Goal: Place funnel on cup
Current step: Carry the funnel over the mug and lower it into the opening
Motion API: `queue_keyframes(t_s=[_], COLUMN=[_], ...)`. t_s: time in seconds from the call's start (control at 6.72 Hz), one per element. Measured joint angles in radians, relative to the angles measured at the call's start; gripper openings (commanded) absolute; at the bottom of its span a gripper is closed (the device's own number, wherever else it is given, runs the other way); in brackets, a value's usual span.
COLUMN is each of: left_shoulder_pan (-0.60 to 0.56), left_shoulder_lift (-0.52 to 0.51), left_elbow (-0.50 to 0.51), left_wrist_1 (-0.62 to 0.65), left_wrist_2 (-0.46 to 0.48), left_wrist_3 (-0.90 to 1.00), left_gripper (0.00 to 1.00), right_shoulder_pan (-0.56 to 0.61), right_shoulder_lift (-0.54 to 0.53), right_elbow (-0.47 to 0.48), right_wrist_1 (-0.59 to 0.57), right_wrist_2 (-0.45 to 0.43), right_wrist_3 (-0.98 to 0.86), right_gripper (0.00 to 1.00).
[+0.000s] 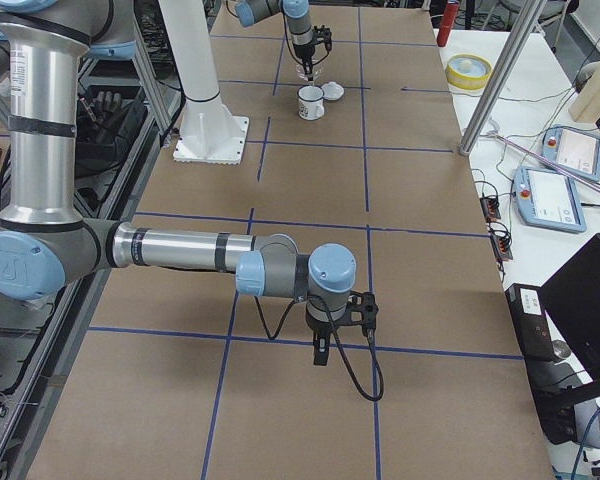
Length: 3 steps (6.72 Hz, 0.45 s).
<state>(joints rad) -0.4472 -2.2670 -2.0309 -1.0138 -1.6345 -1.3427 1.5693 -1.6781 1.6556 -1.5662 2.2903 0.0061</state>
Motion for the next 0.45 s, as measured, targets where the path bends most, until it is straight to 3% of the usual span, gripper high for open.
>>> queue_keyframes(t_s=[0.15, 0.3, 0.45], left_shoulder_pan=[0.001, 0.002, 0.003], left_shoulder_lift=[-0.010, -0.010, -0.008], left_elbow=[0.032, 0.056, 0.072], left_wrist_1=[-0.014, -0.035, -0.050], left_wrist_2=[0.011, 0.015, 0.017], left_wrist_3=[0.001, 0.001, 0.001], left_gripper=[0.00, 0.59, 1.00], right_shoulder_pan=[0.000, 0.000, 0.000], right_shoulder_lift=[0.000, 0.000, 0.000], right_elbow=[0.000, 0.001, 0.001], right_wrist_1=[0.000, 0.000, 0.000], right_wrist_2=[0.000, 0.000, 0.000], right_wrist_3=[0.000, 0.000, 0.000], right_gripper=[1.00, 1.00, 1.00])
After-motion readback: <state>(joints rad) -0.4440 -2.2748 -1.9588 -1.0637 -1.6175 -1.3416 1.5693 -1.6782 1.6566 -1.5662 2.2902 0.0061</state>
